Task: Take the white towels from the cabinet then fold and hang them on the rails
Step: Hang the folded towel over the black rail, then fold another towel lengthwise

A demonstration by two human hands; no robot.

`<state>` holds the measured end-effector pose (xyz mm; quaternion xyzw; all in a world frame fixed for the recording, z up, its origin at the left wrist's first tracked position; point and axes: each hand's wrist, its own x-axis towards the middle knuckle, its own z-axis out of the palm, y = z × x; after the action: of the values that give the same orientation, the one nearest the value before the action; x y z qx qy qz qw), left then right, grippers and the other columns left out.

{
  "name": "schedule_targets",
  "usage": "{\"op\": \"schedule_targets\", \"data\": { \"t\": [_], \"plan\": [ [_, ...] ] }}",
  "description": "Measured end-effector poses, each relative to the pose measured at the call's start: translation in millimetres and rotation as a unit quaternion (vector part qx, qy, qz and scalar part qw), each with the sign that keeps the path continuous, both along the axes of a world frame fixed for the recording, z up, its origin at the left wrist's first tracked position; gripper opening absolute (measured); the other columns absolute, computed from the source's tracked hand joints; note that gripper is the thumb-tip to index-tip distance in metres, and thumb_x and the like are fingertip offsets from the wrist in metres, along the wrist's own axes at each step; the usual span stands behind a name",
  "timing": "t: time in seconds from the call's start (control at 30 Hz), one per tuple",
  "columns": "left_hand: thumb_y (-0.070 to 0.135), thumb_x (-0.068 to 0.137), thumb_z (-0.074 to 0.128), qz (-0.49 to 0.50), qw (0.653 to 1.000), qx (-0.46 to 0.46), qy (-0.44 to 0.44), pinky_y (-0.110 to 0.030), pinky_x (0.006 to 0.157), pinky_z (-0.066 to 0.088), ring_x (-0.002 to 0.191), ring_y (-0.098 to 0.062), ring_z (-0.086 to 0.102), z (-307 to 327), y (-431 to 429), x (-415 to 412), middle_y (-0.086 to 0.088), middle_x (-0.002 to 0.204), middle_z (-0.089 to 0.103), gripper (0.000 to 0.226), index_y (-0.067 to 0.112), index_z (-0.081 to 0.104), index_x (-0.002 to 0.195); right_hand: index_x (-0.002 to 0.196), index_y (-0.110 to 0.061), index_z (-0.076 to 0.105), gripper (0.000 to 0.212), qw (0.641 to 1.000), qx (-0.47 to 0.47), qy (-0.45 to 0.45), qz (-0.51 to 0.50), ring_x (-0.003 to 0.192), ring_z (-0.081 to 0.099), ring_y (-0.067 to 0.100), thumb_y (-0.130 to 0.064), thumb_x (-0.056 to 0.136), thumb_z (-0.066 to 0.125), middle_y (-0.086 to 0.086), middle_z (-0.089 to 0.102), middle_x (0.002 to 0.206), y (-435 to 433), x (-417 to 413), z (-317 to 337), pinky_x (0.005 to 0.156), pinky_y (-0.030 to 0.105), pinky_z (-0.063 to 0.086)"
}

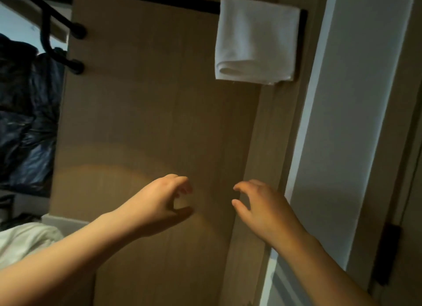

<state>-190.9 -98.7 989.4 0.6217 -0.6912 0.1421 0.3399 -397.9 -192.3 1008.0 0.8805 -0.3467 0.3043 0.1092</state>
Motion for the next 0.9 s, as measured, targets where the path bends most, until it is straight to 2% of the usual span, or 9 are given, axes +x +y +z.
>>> {"op": "schedule_targets", "data": {
  "t": [0.13, 0.4, 0.57, 0.67, 0.8, 0.9],
  "plan": [
    [0.042, 0.084, 0.066, 0.028, 0.999, 0.044, 0.014, -0.02, 0.084, 0.049, 0.1, -0.003, 0.055, -35.3, 19.9, 11.3, 0.012, 0.112, 0.055, 0.035, 0.026, 0.057, 0.114, 0.133, -0.024, 0.055, 0.038, 0.999, 0.029, 0.017, 0.028, 0.114, 0.056, 0.012, -0.037, 0.097, 0.052, -0.007, 0.059, 0.123, 7.9, 25.1, -37.7, 0.096, 0.03, 0.047],
    [0.043, 0.086, 0.065, 0.113, 0.985, 0.12, 0.048, -0.017, 0.08, 0.045, 0.099, -0.005, 0.056, -109.3, 79.7, 71.1, 0.009, 0.111, 0.056, 0.034, 0.025, 0.057, 0.114, 0.134, -0.026, 0.053, 0.038, 0.987, 0.102, 0.075, 0.094, 0.12, 0.053, 0.012, -0.037, 0.097, 0.052, -0.007, 0.058, 0.127, 41.1, 104.3, -108.1, 0.095, 0.025, 0.042],
    [0.045, 0.087, 0.062, 0.188, 0.963, 0.173, 0.089, -0.02, 0.087, 0.044, 0.106, -0.008, 0.054, -160.6, 140.5, 124.1, 0.007, 0.116, 0.057, 0.036, 0.025, 0.055, 0.117, 0.135, -0.027, 0.052, 0.039, 0.97, 0.153, 0.119, 0.15, 0.117, 0.054, 0.009, -0.038, 0.097, 0.051, -0.009, 0.057, 0.128, 81.0, 171.8, -146.7, 0.092, 0.023, 0.043],
    [0.047, 0.087, 0.061, 0.219, 0.947, 0.202, 0.124, -0.019, 0.088, 0.044, 0.106, -0.004, 0.054, -186.5, 184.5, 158.2, 0.011, 0.119, 0.057, 0.037, 0.029, 0.054, 0.118, 0.136, -0.029, 0.051, 0.039, 0.958, 0.177, 0.133, 0.182, 0.118, 0.054, 0.008, -0.038, 0.098, 0.052, -0.01, 0.057, 0.129, 113.6, 218.7, -163.9, 0.095, 0.023, 0.044],
    [0.047, 0.088, 0.06, 0.255, 0.929, 0.218, 0.157, -0.015, 0.089, 0.042, 0.106, -0.001, 0.053, -209.9, 235.8, 203.2, 0.013, 0.119, 0.055, 0.037, 0.03, 0.053, 0.121, 0.136, -0.028, 0.052, 0.04, 0.941, 0.229, 0.131, 0.212, 0.118, 0.053, 0.006, -0.039, 0.097, 0.052, -0.01, 0.057, 0.129, 153.9, 280.7, -189.2, 0.095, 0.021, 0.043],
    [0.049, 0.087, 0.059, 0.279, 0.918, 0.215, 0.181, -0.014, 0.087, 0.043, 0.103, 0.0, 0.053, -224.3, 262.2, 231.4, 0.016, 0.117, 0.054, 0.037, 0.031, 0.054, 0.12, 0.133, -0.03, 0.055, 0.039, 0.927, 0.291, 0.084, 0.221, 0.115, 0.052, 0.002, -0.039, 0.096, 0.056, -0.015, 0.057, 0.127, 176.1, 315.0, -211.1, 0.095, 0.019, 0.044]
  ]
}}
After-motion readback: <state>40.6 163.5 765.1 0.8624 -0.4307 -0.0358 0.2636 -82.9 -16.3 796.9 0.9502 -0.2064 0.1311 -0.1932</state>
